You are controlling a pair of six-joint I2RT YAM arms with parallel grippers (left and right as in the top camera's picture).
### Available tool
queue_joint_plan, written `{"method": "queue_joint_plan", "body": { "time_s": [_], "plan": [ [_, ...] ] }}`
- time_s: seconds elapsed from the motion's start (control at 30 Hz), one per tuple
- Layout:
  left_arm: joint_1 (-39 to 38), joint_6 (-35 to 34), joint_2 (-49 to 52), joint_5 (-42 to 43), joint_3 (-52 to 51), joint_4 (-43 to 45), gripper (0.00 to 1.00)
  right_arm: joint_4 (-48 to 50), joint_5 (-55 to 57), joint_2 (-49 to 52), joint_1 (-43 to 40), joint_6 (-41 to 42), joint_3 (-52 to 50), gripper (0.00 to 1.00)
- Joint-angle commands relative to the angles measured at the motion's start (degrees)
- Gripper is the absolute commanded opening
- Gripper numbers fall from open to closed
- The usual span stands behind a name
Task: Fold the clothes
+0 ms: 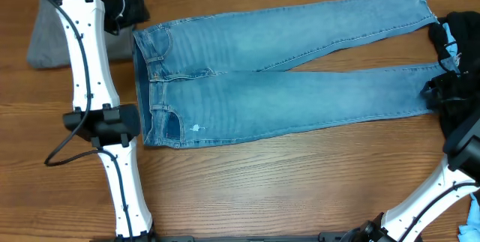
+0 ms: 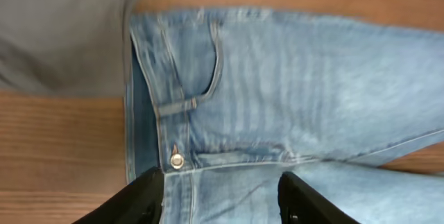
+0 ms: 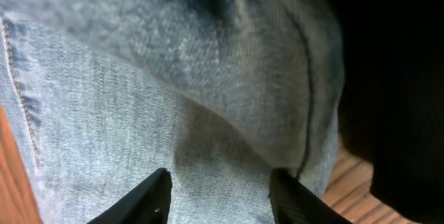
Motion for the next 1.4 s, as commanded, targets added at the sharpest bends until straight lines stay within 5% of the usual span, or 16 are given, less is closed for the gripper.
{"method": "queue_joint_plan", "body": {
  "time_s": [0.0,0.13,0.5,0.73,1.03,1.27,1.37],
  "plan": [
    [-3.96,0.24,-1.03,-5.68,-4.76,-0.15,0.55,-0.63,-0.24,1.62,0.22,0.96,-3.32,0.50],
    [-8.00,0.33,-1.03,-12.85,-7.93,-0.26,0.60,-1.66,-5.40,1.05,0.22,-7.65,-1.70,0.57],
    [-8.41,1.55,-5.99,-4.76,-9.88,-0.28,0.63,-5.99,-7.56,-6.64,0.22,-10.25,1.18,0.64],
    [-7.50,1.51,-12.90,-4.74,-26.82,-0.26,0.63,-10.47,-7.06,-7.39,0.22,-9.79,0.72,0.68],
    [-2.45,1.31,-15.02,-4.70,-42.51,-0.28,0.56,-3.65,2.01,-6.97,-0.35,-2.23,-6.01,0.75],
    [2.21,2.86,-15.26,-2.82,-45.03,-0.28,0.57,7.45,-0.85,-6.95,-0.55,1.29,-14.36,0.66],
    [2.56,3.89,-15.41,-2.78,-47.78,-0.28,0.56,12.02,-3.91,-6.95,-0.55,2.34,-16.24,0.40]
  ]
}}
